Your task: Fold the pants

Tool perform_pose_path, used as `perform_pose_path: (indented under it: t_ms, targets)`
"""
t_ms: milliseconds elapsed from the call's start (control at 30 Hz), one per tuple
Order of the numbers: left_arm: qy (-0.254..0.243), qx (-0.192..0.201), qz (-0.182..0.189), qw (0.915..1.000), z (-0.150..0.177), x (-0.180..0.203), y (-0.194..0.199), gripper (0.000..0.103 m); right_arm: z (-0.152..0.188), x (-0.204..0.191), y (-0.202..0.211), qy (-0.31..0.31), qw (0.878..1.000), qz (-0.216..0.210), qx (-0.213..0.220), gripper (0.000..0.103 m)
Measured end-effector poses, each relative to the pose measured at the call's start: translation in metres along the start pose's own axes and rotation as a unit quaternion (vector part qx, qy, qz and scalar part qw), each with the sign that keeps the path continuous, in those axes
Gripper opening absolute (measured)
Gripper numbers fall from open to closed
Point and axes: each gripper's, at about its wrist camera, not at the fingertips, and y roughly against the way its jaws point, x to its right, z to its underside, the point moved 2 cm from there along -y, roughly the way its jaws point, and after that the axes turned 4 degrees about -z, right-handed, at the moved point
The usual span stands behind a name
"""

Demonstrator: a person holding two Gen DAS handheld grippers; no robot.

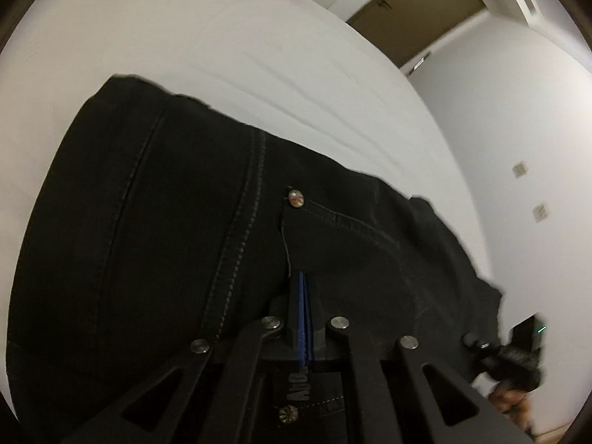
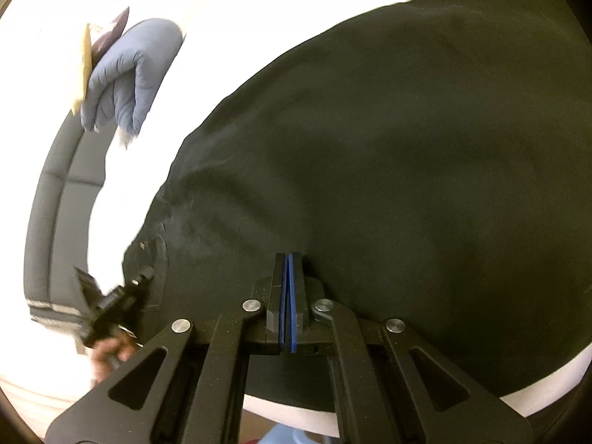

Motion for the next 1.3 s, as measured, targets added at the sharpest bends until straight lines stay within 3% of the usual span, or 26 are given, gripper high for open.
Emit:
perform_pose_path:
  t_ms: [67,167,200,267,333,433,533,567,600,633,700,767,900,1033,1067,1133,1167,1200,1233,1267,1300]
  targets:
    - [-0.029,0.005,-0.037,0.9989,-0.003,0.012,0.002,0.005,-0.007,0.015,0.019,-0.009,0.999,0.018,0.030,0.000]
    - [-0.071,0.028,-0.094,0.9926,-0.003,0.037,0.029,0.002,-0.018,0.063,0.066,-0.087,0.990,0.043,0.102,0.000]
    - [-0.087,0.038,-0.091,0.9913,-0.001,0.052,0.036,0.002,-0.020,0.075,0.086,-0.105,0.985,0.058,0.127,0.000]
    - [-0.114,0.033,-0.037,0.9922,0.010,0.096,0.039,0.002,-0.022,0.075,0.112,-0.088,0.980,0.091,0.154,0.003]
    - [-0.159,0.012,0.000,0.9872,0.030,0.148,0.016,0.004,-0.020,0.060,0.110,-0.067,0.987,0.036,0.140,0.007]
    - [-0.178,-0.031,0.055,0.9819,0.058,0.192,-0.026,0.011,-0.007,0.021,0.073,-0.029,0.992,-0.079,0.091,0.006]
    - [-0.164,-0.064,0.036,0.9838,0.074,0.200,-0.081,0.011,-0.001,0.010,0.029,-0.028,0.987,-0.142,0.063,0.006]
    - [-0.161,-0.071,0.024,0.9840,0.076,0.194,-0.094,0.004,-0.002,0.017,0.020,-0.042,0.987,-0.147,0.057,0.006]
    - [-0.153,-0.066,0.023,0.9857,0.075,0.189,-0.101,0.005,-0.007,0.029,0.012,-0.057,0.987,-0.138,0.052,0.000]
    - [-0.124,-0.074,0.050,0.9882,0.071,0.180,-0.103,0.005,-0.013,0.044,0.011,-0.067,0.988,-0.126,0.061,0.000]
    - [-0.099,-0.076,0.049,0.9910,0.067,0.168,-0.096,0.005,-0.024,0.066,0.027,-0.089,0.983,-0.129,0.094,0.000]
    - [-0.121,-0.068,0.033,0.9898,0.067,0.168,-0.092,0.005,-0.039,0.090,0.055,-0.105,0.980,-0.102,0.136,0.000]
    - [-0.113,-0.065,0.039,0.9907,0.068,0.161,-0.092,0.005,-0.060,0.171,0.129,-0.179,0.952,-0.090,0.231,0.000]
    - [-0.108,-0.061,0.045,0.9913,0.077,0.153,-0.094,0.005,-0.055,0.217,0.196,-0.213,0.927,-0.056,0.305,0.000]
    - [-0.106,-0.061,0.045,0.9914,0.079,0.155,-0.102,0.005,-0.049,0.228,0.215,-0.224,0.918,-0.050,0.324,0.000]
    - [-0.105,-0.061,0.042,0.9917,0.078,0.170,-0.105,0.005,-0.033,0.244,0.247,-0.256,0.899,0.025,0.355,0.000]
    - [-0.106,-0.060,0.040,0.9917,0.078,0.173,-0.103,0.005,-0.020,0.255,0.263,-0.283,0.883,0.042,0.372,0.000]
    - [-0.108,-0.060,0.037,0.9916,0.077,0.183,-0.106,0.005,-0.005,0.266,0.278,-0.316,0.865,0.041,0.387,0.008]
    - [-0.113,-0.058,0.034,0.9913,0.079,0.184,-0.104,0.005,0.003,0.264,0.288,-0.320,0.858,0.037,0.399,0.008]
    - [-0.114,-0.057,0.031,0.9913,0.077,0.190,-0.109,0.005,0.004,0.249,0.295,-0.287,0.868,0.035,0.404,0.008]
    - [-0.115,-0.056,0.028,0.9914,0.077,0.189,-0.106,0.005,-0.004,0.224,0.293,-0.233,0.888,0.026,0.395,0.008]
